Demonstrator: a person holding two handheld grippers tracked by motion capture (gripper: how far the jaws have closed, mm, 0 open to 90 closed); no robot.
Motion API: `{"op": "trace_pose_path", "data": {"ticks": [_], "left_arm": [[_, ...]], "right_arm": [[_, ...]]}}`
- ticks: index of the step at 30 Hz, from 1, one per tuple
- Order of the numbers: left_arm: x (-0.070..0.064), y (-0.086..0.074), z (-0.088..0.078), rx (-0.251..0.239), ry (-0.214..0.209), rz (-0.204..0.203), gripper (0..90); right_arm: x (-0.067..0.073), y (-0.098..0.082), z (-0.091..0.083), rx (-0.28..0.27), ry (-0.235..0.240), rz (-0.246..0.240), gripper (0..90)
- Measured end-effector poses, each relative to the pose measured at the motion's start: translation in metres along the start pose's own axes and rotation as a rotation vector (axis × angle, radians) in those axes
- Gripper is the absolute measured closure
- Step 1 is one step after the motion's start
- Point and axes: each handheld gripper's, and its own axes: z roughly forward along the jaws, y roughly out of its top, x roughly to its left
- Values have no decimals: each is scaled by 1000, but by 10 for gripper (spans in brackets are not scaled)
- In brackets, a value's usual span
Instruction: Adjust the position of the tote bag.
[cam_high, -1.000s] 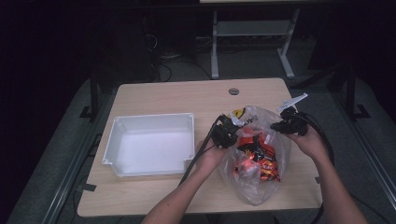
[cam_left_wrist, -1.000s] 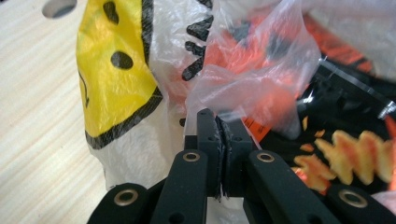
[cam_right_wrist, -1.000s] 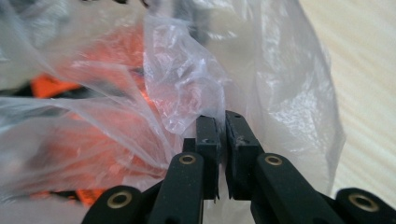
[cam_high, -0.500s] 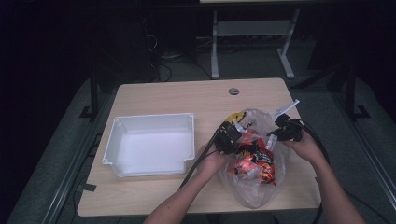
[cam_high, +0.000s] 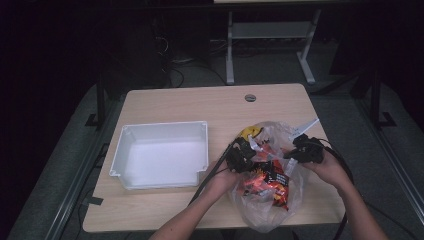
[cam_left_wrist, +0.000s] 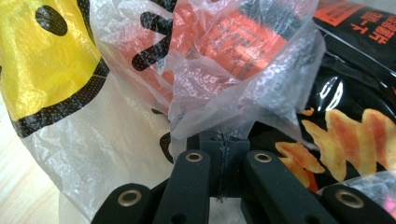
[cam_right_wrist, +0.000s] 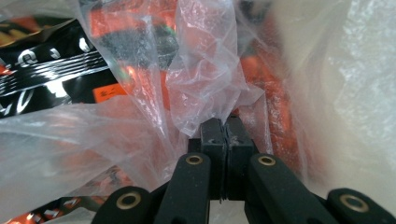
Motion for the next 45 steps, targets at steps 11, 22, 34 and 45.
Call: {"op": "trace_pose_path", "data": {"ticks": [11, 22, 34, 45], "left_arm": [[-16, -16, -11, 12, -25, 68, 900], [-2, -9, -40, -106, -5, 0, 899], [20, 14, -11, -38, 101, -53, 899], [19, 19, 18, 61, 134, -46, 900]], "right_arm": [[31, -16, -3, -21, 34, -42, 891], [34, -16, -37, -71, -22, -60, 884], [0, -2, -18, -53, -113, 77, 864], [-24, -20, 5, -5, -131, 173, 878]]}}
